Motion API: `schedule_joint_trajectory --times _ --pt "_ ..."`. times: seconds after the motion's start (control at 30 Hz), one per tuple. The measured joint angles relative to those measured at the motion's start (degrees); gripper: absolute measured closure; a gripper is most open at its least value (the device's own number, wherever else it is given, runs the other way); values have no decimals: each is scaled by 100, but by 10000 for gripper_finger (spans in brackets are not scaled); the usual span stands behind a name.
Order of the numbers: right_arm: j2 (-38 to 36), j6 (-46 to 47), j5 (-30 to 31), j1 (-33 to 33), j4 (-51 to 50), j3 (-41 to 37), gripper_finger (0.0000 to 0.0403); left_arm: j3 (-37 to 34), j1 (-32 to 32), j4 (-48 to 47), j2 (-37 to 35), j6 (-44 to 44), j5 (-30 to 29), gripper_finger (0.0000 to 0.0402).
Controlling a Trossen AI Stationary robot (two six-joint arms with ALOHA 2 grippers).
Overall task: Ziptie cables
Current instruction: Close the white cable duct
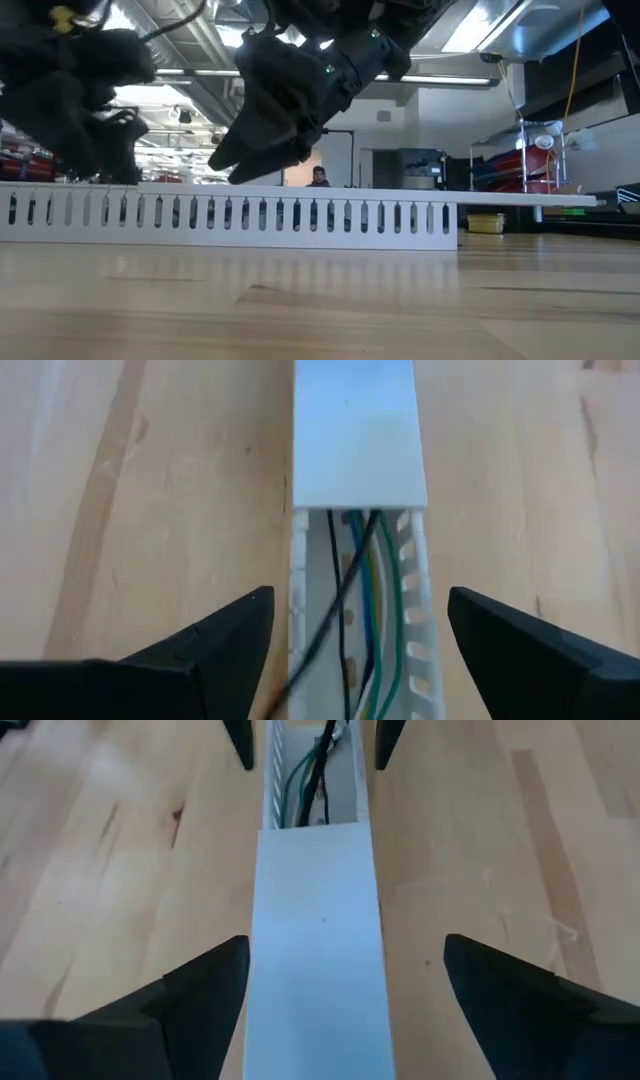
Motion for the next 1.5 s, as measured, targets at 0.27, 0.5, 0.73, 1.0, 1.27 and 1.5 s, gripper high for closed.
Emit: schedule_joint_trajectory --times 0.27,0.5,0.73,1.0,1.27,1.5 --pt "63 -60 2 9 186 2 83 -717 -513 1441 103 -33 -651 119" --pt "162 -67 3 11 221 2 84 -749 -509 1546 156 -40 -742 132" --pt "297 -66 -48 16 305 8 84 -754 -509 2140 627 159 -825 159" --pt "313 -87 -50 18 267 2 84 -749 -422 2607 1003 318 -847 163" --pt "16 -175 -37 11 -40 -7 84 -747 -422 2591 1025 309 -845 168" --pt "-355 -89 255 207 -638 2 84 -747 -420 2578 1025 283 -839 168"
